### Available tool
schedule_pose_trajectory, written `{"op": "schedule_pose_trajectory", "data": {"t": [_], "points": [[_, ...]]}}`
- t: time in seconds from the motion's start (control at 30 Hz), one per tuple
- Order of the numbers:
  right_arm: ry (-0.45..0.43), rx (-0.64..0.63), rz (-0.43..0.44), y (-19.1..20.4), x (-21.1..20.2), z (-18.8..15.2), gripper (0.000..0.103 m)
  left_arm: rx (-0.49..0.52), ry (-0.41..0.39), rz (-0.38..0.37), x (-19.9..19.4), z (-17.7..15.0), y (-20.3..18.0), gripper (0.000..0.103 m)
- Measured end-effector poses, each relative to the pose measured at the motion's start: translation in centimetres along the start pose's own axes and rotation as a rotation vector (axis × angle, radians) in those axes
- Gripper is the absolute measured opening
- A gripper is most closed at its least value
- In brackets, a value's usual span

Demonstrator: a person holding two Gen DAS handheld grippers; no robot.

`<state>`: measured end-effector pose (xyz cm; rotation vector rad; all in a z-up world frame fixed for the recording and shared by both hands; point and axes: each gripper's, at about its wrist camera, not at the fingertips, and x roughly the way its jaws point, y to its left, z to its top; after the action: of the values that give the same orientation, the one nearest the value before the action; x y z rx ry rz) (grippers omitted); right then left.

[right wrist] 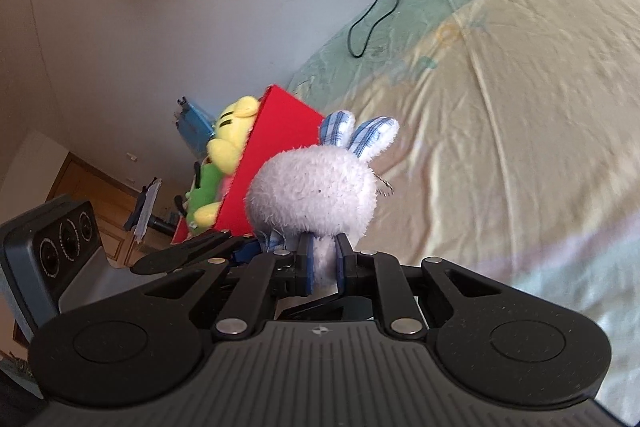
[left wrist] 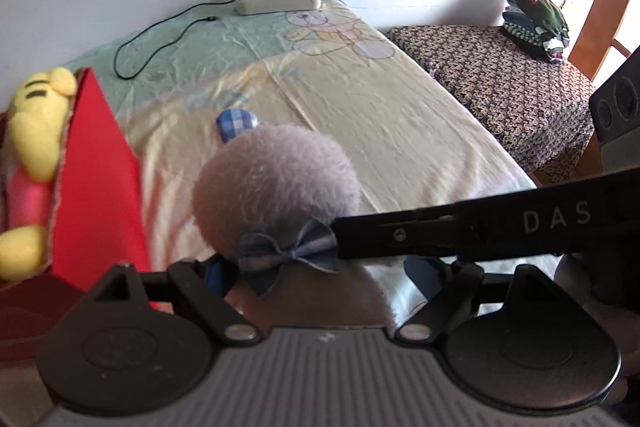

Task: Organize objects
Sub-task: 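Lift the white bunny in the right tool and swing over the red box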

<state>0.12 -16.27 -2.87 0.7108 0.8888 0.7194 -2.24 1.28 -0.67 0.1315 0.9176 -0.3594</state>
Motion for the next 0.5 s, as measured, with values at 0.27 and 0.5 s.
{"op": "schedule_pose_trajectory", "data": {"t": [0.27,0.5], "points": [[-0.004,-0.057,0.033,2.4,0.4,-0.2,0.015,-0.008,-0.03,0.042,-2.4,-0.5,1.1,0.086],[-0.042,-0.056,0.069,4.2,0.8,-0.4,0.015,0.006,-0.045,0.063,-4.4,-0.1,2.2,0.086]]}}
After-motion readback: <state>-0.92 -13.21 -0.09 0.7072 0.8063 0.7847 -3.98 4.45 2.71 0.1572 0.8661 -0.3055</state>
